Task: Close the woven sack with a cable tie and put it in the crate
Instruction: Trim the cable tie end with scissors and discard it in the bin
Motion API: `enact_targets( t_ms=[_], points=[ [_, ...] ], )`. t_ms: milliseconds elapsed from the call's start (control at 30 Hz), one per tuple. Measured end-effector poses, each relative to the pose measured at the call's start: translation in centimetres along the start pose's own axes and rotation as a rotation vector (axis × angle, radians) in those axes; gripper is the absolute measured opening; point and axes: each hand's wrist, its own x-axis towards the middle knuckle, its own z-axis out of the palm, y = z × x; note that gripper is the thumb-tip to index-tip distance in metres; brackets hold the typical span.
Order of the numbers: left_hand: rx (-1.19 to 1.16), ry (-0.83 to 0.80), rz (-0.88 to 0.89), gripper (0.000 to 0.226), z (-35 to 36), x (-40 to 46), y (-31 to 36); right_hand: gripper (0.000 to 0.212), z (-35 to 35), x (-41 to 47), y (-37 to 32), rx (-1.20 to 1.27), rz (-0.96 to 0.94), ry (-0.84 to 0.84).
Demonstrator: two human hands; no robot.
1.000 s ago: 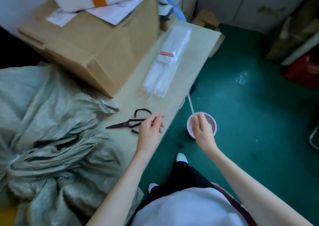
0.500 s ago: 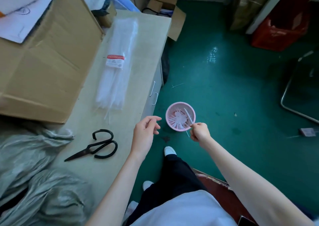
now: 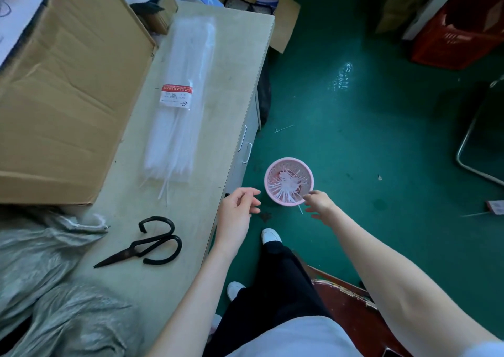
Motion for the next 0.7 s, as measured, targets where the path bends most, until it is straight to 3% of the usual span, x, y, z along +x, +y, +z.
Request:
enact_targets(
  t_ms=[333,700],
  points=[
    [-0.006,-0.010,0.005,0.024,-0.8,0.2,1.1,0.021,-0.7,-3.8,-2.2,0.268,-0.192,0.076],
    [0.033,0.085,0.177,0.023,-7.6,-3.2,3.1,0.013,2.9,-14.1,-7.9,0.197,-0.488,-0.103]
  ],
)
